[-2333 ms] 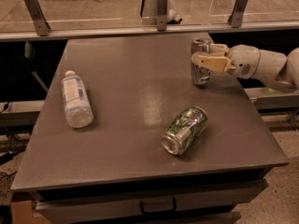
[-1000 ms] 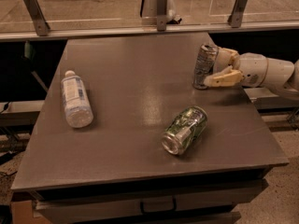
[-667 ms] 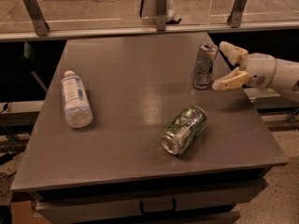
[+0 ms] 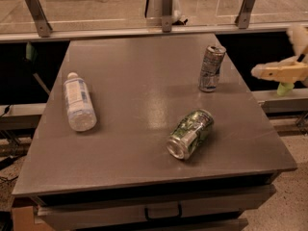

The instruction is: Place redbull can upright

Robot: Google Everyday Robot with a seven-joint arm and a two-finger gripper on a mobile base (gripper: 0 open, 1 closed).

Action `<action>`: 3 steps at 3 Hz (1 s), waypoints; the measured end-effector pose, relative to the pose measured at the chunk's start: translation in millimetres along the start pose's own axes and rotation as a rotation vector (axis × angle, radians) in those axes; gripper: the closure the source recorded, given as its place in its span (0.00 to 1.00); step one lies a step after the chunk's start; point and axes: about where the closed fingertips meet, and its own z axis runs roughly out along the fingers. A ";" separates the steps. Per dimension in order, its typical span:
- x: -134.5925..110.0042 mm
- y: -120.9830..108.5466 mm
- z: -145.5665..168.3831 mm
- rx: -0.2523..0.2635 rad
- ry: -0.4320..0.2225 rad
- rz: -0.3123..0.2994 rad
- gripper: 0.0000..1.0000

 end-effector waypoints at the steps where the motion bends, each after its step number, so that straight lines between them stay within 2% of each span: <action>1: -4.5 -22.4 -16.4 0.097 -0.006 -0.004 0.00; 2: -4.4 -21.1 -14.0 0.091 -0.006 -0.004 0.00; 3: -23.1 -25.0 -11.1 0.056 -0.030 -0.070 0.00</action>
Offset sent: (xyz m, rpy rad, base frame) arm 0.0030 -0.0280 0.0064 0.0184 -0.0110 -0.0968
